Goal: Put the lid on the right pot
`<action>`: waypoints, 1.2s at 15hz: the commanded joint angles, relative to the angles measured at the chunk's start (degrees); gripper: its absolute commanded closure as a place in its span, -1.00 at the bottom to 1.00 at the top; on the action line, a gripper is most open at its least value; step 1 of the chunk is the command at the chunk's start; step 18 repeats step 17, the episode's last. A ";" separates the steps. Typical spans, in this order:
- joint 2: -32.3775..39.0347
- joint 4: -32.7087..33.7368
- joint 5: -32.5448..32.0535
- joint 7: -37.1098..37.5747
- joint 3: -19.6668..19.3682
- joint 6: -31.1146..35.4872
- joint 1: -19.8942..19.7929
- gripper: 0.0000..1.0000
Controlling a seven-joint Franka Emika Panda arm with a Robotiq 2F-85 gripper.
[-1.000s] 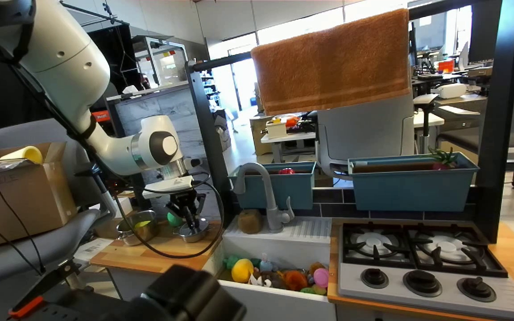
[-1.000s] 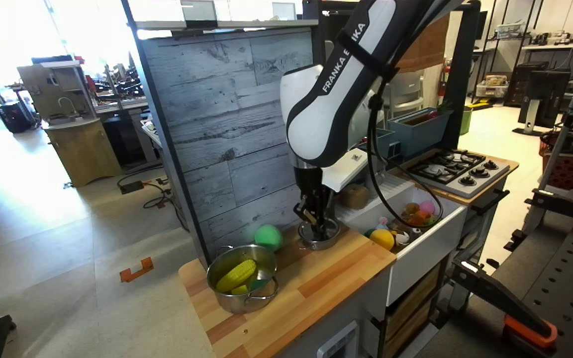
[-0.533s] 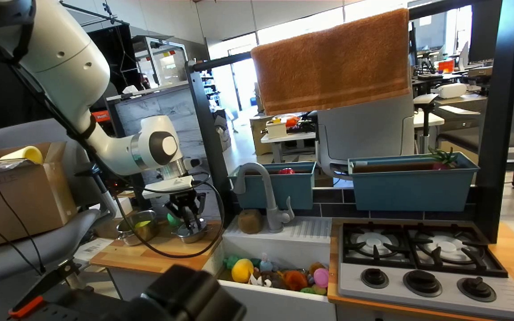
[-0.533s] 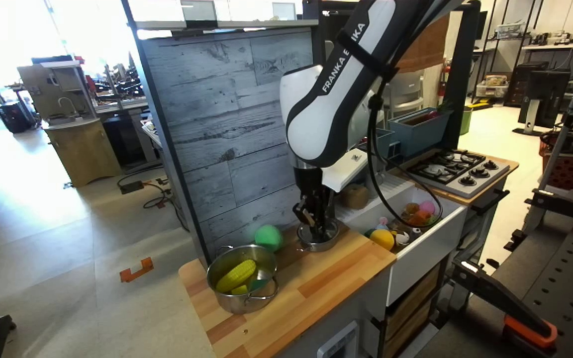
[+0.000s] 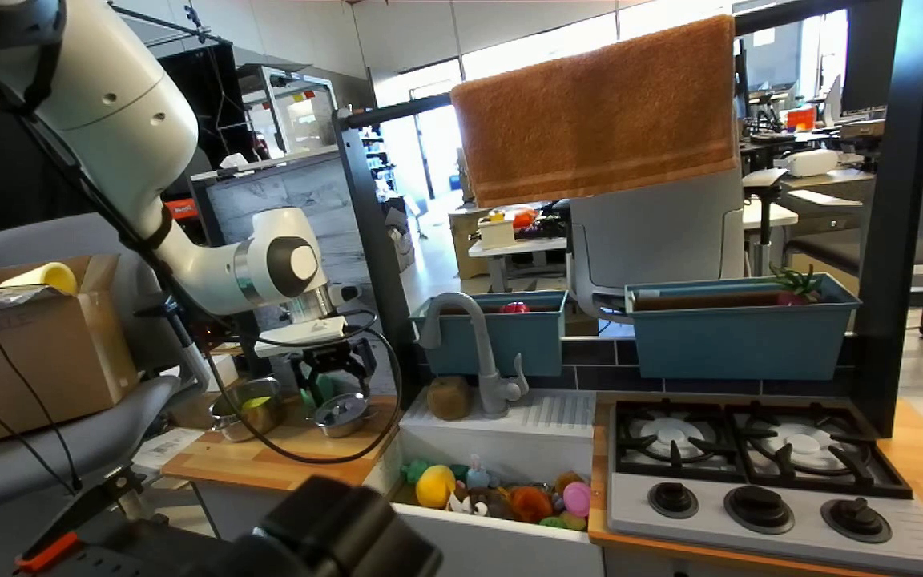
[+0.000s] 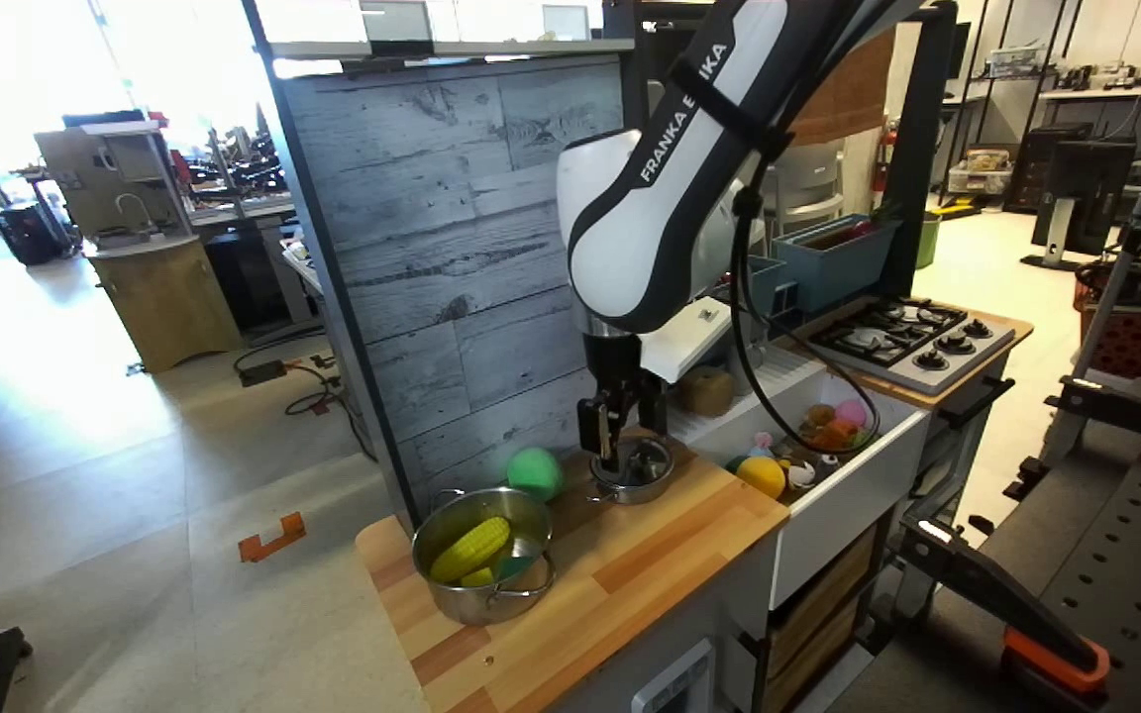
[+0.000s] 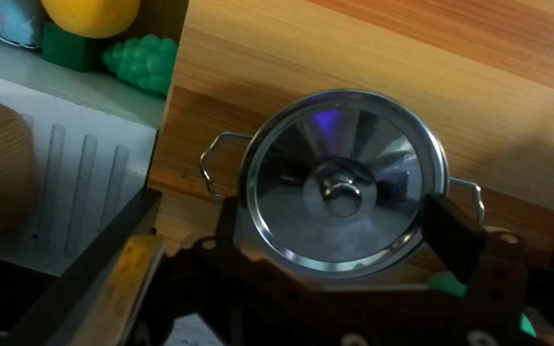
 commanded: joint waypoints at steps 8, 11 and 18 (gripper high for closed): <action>-2.68 -0.86 3.06 -3.20 1.01 -7.28 -2.67 -1.00; -2.49 -1.02 3.03 -3.18 1.01 -7.05 -2.48 -1.00; -2.39 -1.01 3.02 -3.17 1.01 -7.04 -2.37 -1.00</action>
